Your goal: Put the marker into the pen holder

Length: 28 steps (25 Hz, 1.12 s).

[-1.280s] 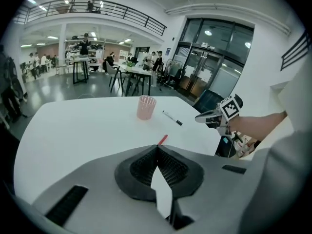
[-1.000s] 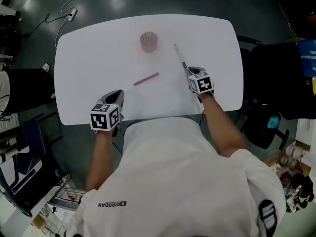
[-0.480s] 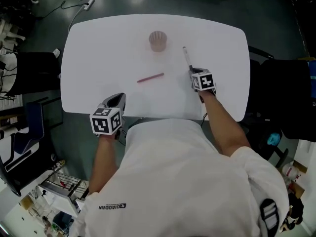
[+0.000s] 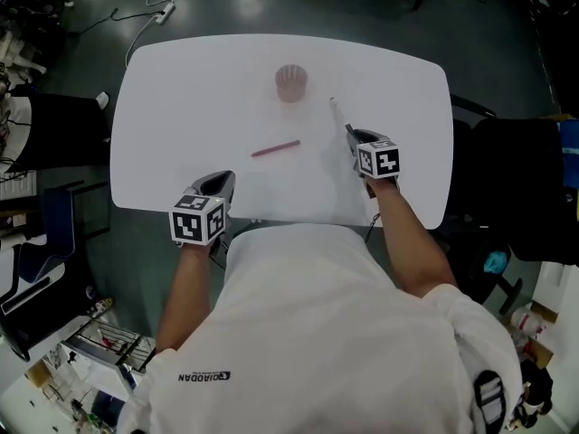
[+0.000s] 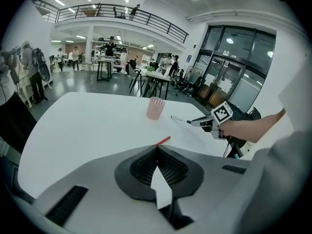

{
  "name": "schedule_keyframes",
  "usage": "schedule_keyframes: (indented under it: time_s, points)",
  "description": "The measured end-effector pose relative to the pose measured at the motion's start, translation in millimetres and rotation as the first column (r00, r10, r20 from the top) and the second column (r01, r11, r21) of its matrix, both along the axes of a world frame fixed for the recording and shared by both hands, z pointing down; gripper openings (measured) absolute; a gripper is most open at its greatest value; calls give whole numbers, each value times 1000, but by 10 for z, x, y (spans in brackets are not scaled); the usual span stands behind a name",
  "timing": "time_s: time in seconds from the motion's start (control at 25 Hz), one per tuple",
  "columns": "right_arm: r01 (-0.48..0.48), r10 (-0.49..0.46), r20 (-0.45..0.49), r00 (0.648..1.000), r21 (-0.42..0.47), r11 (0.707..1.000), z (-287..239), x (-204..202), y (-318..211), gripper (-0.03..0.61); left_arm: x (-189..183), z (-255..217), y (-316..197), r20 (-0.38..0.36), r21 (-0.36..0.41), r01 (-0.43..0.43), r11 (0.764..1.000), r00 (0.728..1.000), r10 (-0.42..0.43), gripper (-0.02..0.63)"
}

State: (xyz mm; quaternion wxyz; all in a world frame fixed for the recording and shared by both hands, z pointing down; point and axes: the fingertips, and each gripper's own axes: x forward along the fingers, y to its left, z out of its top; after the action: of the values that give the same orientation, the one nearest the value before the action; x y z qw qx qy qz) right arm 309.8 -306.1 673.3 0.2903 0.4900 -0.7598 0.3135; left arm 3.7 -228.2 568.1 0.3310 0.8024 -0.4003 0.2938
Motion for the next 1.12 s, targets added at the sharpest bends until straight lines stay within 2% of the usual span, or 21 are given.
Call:
schedule_keyframes:
  time_s: [0.32,0.52,1.12]
  points:
    - [-56,46,73,996,143,988,-578,-86,-67,84,-9,-4,-112,-8,11,-43,999,999,43,26]
    - [-59,40,100,994,199,978,-845,-189,-127,84,-24,-10,-153,-17,21,-53,998,998,54,26]
    - [-19,-32,140,990,353,936,-1742,-566,-536,84,-293,-20,-153,-43,41,11,999,999,-10,26]
